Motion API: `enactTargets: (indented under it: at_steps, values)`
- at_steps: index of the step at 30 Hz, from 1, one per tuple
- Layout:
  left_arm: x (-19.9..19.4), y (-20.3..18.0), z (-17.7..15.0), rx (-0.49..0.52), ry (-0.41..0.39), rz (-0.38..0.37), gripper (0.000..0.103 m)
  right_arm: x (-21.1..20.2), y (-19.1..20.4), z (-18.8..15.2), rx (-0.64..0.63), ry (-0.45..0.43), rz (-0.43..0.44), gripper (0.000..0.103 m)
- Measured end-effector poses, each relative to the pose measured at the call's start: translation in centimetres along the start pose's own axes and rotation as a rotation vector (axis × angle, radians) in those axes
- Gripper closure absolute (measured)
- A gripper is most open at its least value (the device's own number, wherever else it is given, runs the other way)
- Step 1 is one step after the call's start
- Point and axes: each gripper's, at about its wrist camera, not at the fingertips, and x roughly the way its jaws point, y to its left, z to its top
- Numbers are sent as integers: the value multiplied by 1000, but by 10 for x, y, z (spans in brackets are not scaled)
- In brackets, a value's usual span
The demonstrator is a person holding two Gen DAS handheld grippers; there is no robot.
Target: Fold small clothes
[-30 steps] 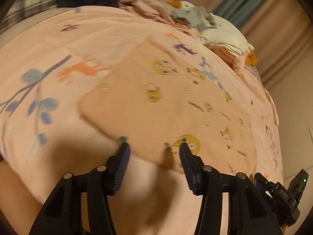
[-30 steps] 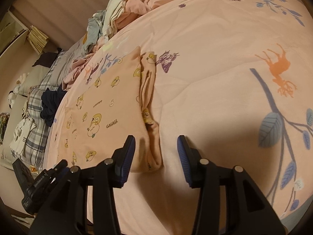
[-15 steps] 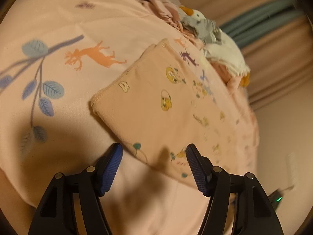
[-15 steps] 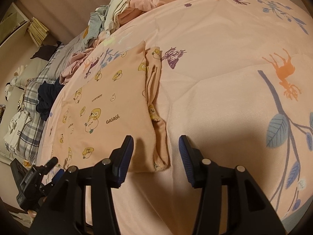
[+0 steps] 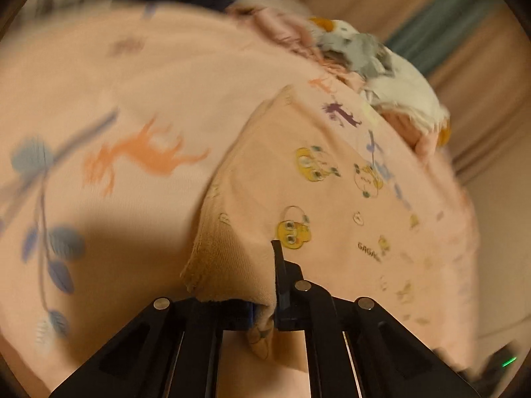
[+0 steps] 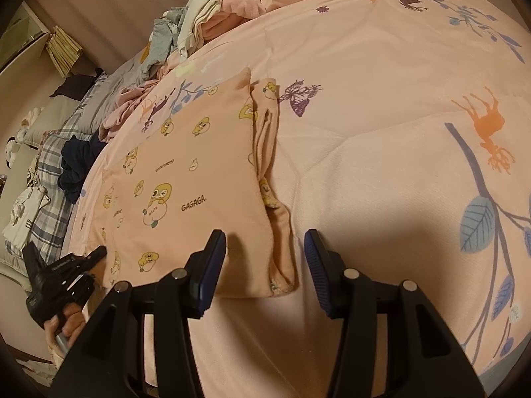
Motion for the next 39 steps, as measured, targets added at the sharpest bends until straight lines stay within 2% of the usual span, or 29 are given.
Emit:
enactTargets:
  at_steps: [1, 3, 6, 8, 11, 16, 18, 19, 21, 24, 26, 27, 28, 30, 31, 33, 36, 38, 39]
  values:
    - [-2, -4, -2, 27, -19, 3, 98, -1, -1, 0, 10, -1, 6, 53]
    - [-8, -27, -3, 109, -64, -45, 98, -3, -7, 2, 42, -1, 37, 53]
    - [-9, -67, -10, 251, -87, -124, 98, -5, -11, 2, 83, 2, 70, 54]
    - [5, -91, -19, 333, -58, -144, 98, -10, -16, 4, 105, -14, 73, 54]
    - [19, -109, -40, 385, 8, -186, 101, -18, -24, 4, 133, -40, 76, 54]
    - [9, -135, -81, 557, 23, -244, 102, -26, -40, 6, 194, -50, 95, 54]
    - [4, -136, -88, 545, 109, -348, 102, -26, -39, 5, 192, -50, 96, 53]
    - [0, -134, -90, 538, 109, -353, 102, -25, -39, 6, 185, -50, 98, 53]
    - [-17, -127, -91, 556, 54, -290, 102, -23, -35, 6, 165, -39, 100, 53]
    - [-38, -115, -85, 602, -22, -186, 101, -20, -23, 8, 118, -23, 147, 52]
    - [-44, -103, -76, 579, -67, -137, 87, -18, -10, 10, 86, -16, 211, 46]
    - [-45, -97, -72, 556, -84, -110, 65, -16, -1, 12, 65, -12, 259, 39]
    - [-44, -89, -66, 523, -93, -104, 45, -13, 7, 13, 53, -3, 298, 35]
    - [-38, -73, -57, 439, -67, -126, 44, -4, 21, 17, 48, 18, 361, 33]
    - [-34, -67, -52, 405, -34, -143, 44, 6, 31, 20, 46, 52, 418, 33]
    - [-27, -59, -49, 361, 37, -182, 44, 24, 45, 23, 47, 117, 470, 34]
    - [-24, -55, -51, 355, 94, -213, 44, 55, 65, 25, 64, 190, 477, 34]
    - [-22, -54, -55, 347, 127, -240, 44, 69, 79, 24, 38, 191, 450, 34]
    - [-21, -55, -57, 338, 152, -256, 44, 72, 84, 24, 27, 185, 431, 38]
